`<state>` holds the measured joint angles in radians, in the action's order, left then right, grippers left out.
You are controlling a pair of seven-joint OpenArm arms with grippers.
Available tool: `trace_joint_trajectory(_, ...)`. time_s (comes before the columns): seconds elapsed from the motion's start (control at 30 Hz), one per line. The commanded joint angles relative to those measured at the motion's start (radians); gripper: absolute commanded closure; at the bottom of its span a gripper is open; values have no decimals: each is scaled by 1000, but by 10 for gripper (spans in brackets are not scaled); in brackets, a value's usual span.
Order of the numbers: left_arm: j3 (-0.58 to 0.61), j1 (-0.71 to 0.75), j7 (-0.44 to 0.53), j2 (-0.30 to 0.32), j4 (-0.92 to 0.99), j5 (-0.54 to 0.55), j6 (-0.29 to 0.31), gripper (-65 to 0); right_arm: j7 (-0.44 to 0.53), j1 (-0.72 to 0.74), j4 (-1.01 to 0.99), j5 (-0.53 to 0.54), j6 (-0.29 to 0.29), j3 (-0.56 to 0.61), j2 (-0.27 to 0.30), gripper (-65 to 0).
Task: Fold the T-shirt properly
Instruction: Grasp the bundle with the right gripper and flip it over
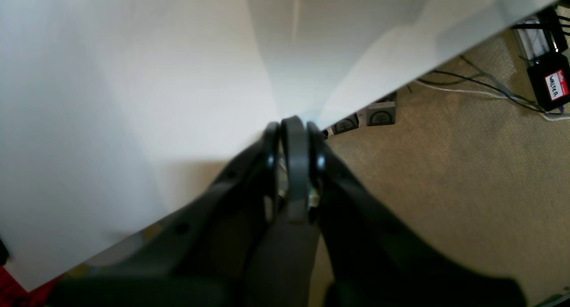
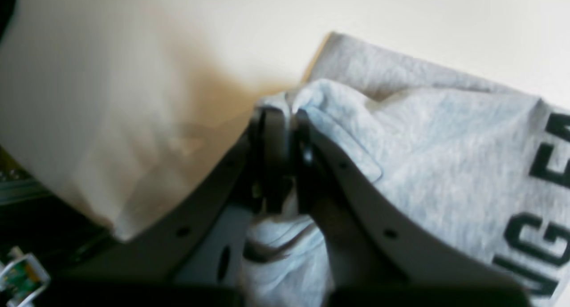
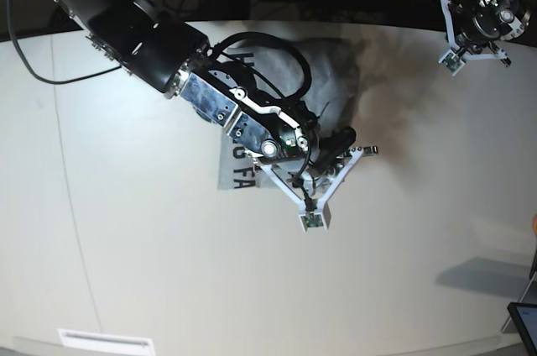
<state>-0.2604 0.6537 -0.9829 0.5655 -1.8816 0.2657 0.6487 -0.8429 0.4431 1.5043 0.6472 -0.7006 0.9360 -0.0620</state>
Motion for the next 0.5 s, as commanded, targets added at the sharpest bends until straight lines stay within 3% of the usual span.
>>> trace_joint_trajectory(0.0, -10, 2, -1, 15, -11, -1, -4, -44, 29, 30, -1, -11, 2, 5, -14, 0)
trace_joint_trajectory(0.47, -6, 2, -1, 14, -11, -1, -4, -44, 101, 52, -29, -10, 2, 28, -19, -10)
